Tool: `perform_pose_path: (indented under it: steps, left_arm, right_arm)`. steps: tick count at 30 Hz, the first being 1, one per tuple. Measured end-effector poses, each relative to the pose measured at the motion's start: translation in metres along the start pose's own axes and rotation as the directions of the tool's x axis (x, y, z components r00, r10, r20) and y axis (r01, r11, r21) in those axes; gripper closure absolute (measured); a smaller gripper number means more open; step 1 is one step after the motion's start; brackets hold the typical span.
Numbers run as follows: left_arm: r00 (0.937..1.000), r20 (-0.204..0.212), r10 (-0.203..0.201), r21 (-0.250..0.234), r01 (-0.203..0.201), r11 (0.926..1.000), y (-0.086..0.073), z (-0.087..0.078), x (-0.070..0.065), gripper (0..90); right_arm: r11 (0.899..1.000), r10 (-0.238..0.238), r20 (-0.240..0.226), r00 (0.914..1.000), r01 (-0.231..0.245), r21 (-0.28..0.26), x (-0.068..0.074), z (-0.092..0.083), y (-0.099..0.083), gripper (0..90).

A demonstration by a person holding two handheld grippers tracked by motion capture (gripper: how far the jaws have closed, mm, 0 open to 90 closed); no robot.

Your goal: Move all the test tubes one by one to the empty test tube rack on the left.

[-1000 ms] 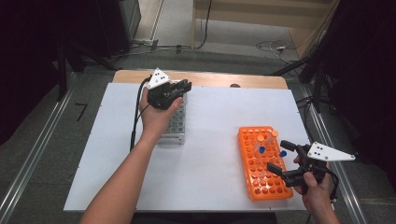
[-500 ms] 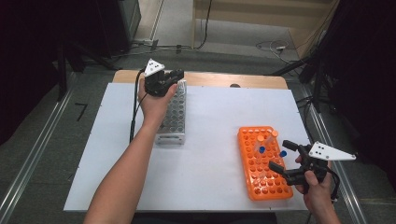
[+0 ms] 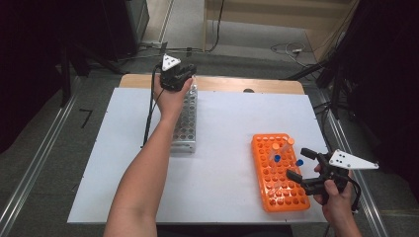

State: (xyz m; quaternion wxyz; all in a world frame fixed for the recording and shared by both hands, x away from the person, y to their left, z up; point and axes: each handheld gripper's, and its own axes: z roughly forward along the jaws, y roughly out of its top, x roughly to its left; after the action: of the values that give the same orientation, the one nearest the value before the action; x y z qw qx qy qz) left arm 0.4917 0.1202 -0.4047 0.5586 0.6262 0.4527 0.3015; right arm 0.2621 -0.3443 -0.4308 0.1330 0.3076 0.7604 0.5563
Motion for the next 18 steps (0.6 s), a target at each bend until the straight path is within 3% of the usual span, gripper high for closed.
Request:
perform_pose_path:
  steps: [10, 14, 18]
  left_arm:
    - [0.9965, -0.084, 0.005, 0.03, -0.002, 0.9995, -0.007, 0.014, 0.004, 77.0]
    - [0.9965, -0.078, 0.029, 0.049, -0.025, 0.9985, -0.009, 0.016, 0.003, 77.0]
    - [0.9967, -0.078, 0.021, 0.072, -0.015, 0.9973, -0.012, 0.018, 0.003, 76.9]
  right_arm:
    - [1.0, 0.007, 0.003, 1.0, -0.007, -0.004, -0.001, -0.002, -0.001, 0.0]
    - [1.0, 0.001, 0.0, 1.0, -0.001, -0.001, -0.001, -0.001, -0.002, 0.0]
    - [1.0, 0.003, -0.001, 1.0, -0.003, -0.001, 0.0, -0.001, -0.002, 0.0]
